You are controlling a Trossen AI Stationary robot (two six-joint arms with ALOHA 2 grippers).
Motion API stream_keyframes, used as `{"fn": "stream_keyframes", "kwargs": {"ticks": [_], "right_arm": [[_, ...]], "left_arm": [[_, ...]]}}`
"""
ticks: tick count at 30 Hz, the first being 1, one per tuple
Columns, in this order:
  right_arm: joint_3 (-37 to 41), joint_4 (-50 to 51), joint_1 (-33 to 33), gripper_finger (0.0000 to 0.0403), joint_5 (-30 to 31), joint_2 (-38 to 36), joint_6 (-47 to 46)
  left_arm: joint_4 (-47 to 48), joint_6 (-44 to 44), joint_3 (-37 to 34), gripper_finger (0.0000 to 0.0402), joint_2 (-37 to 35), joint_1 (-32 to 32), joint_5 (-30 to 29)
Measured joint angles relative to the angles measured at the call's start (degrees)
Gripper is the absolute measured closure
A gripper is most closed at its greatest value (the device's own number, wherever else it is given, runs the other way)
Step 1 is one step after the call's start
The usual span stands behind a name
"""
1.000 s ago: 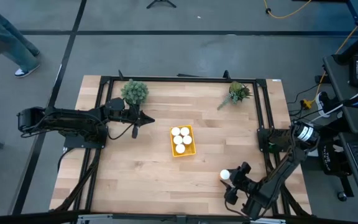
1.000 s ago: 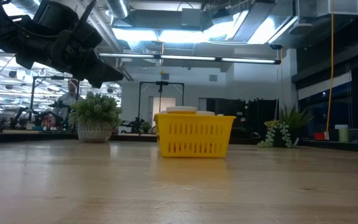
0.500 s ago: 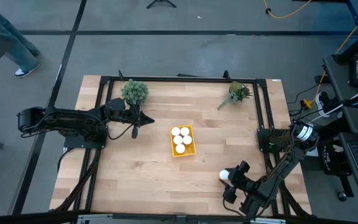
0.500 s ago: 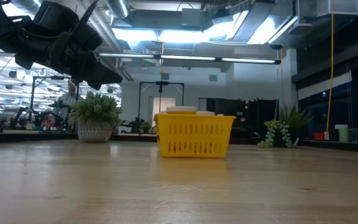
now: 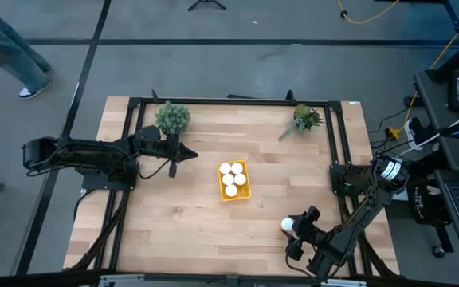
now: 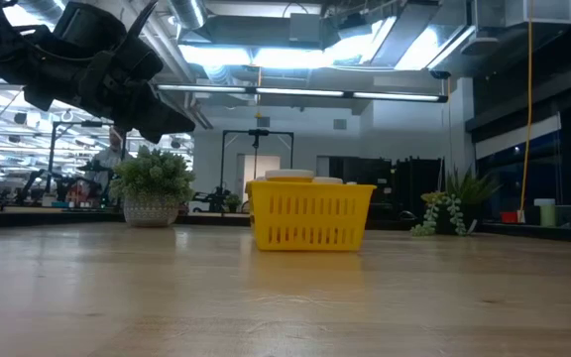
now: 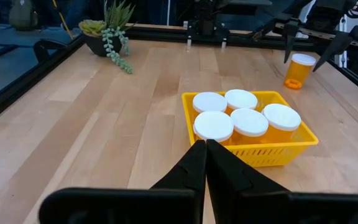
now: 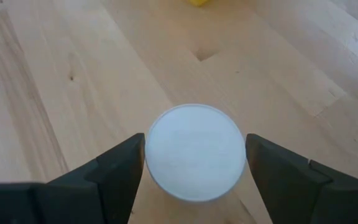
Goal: Pick and place pill bottles into a basket
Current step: Put the orange pill bottle into the yellow bin
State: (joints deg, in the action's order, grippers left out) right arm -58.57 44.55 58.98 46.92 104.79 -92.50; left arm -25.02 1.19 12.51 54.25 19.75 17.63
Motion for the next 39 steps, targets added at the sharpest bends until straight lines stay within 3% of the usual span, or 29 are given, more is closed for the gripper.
{"fn": "stream_keyframes", "kwargs": {"ticks": [7,18,26,39], "right_arm": [[0.0,0.0,0.0,0.0127,0.0,0.0,0.0],[0.0,0.0,0.0,0.0192,0.2,0.0,0.0],[-0.8,0.2,0.0,0.0174,0.2,0.0,0.5],[-5.0,5.3,-1.0,0.0181,3.0,-4.0,3.9]], "left_arm": [[0.0,0.0,0.0,0.0397,0.0,0.0,0.0],[0.0,0.0,0.0,0.0397,0.0,0.0,0.0],[0.0,0.0,0.0,0.0394,0.0,0.0,0.0],[0.0,0.0,0.0,0.0394,0.0,0.0,0.0]]}}
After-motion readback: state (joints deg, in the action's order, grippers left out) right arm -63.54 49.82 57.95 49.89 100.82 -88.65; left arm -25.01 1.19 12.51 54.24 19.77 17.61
